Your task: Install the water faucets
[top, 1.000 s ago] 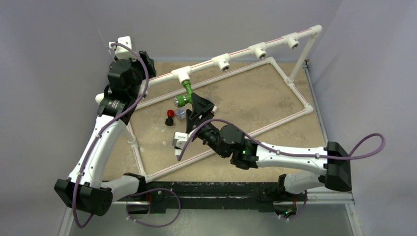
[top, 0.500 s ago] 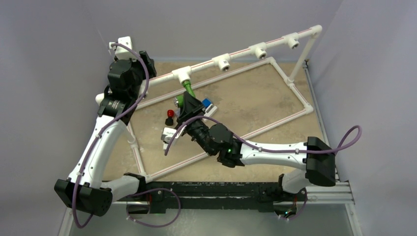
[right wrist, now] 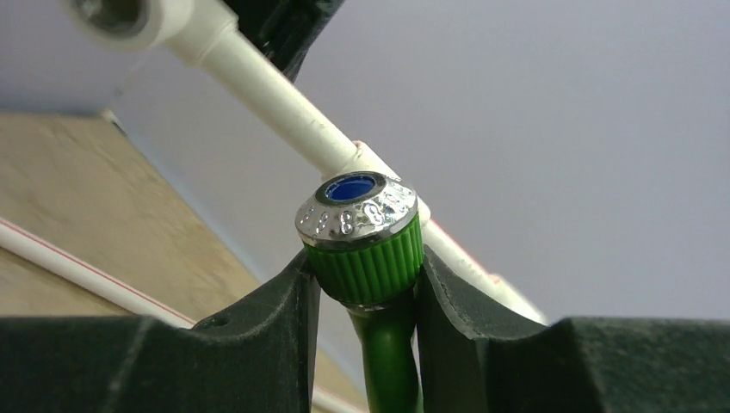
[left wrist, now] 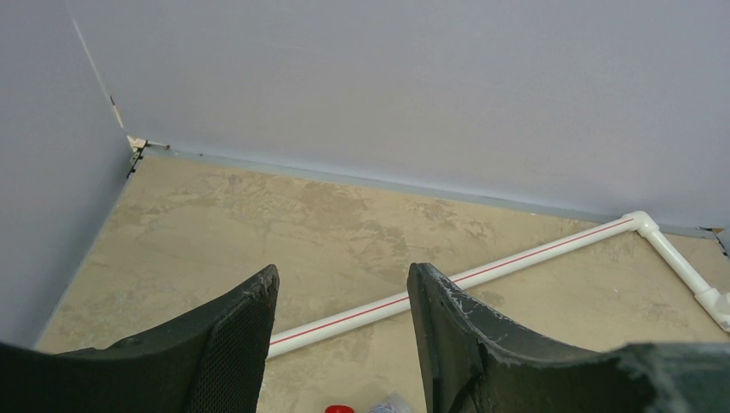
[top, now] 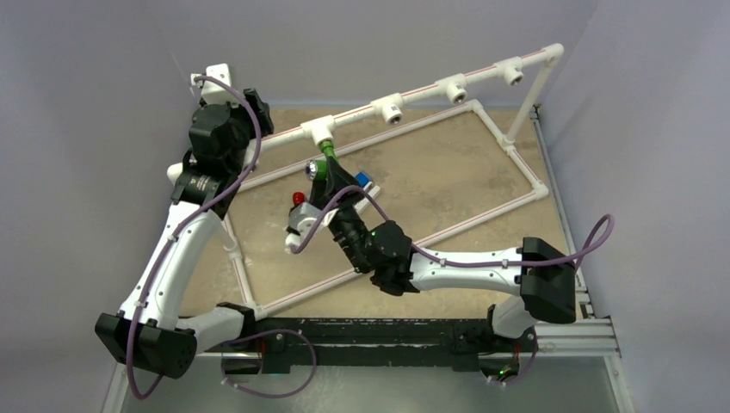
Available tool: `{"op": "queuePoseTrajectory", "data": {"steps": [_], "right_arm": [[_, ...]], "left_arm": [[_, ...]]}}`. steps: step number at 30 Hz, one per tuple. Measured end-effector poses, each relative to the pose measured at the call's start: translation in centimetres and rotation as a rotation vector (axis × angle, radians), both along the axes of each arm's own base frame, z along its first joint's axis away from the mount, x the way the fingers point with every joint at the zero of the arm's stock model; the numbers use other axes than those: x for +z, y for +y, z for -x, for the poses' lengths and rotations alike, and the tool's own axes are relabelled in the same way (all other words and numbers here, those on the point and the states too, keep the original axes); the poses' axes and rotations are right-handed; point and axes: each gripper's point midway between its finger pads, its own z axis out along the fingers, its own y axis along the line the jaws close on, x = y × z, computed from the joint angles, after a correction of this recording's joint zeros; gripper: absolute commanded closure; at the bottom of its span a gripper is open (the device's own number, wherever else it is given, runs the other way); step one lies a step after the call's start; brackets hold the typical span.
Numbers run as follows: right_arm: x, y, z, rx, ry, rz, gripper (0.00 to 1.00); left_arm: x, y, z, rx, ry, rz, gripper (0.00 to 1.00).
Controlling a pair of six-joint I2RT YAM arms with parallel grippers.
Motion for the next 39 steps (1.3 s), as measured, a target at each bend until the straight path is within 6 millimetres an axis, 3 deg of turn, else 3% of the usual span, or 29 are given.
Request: {"op": "queuePoseTrajectory", "data": {"steps": [15,21,31,37,39], "right_arm": [[1.6,-1.3,0.2,0.290,0.617,-1.092,1.00],[1.6,-1.9,-0.2,0.358,0.808,-1.453,1.00],[0.5,-2.5,-0.9,0.505,1.082,-1.967,1.00],[-0.1,-2.6,-1.2,0.577,1.211,-2.145,1.00],[-0.2,-2.6,-1.2,0.586,1.237,-2.172,0.93]], "left_arm": [[0.0,0.0,0.0,0.001,0.001,-0.001,0.44],[0.0,0.2,0.0,0.011,0.000,-0.002,0.44],[0.0,0.4,-0.1,0.022,-0.002,-0.003,0.44],[0.0,0.6,-0.2,0.032,-0.003,-0.003,0.44],[0.0,0.6,-0.2,0.034,-0.003,-0.003,0.44]]}}
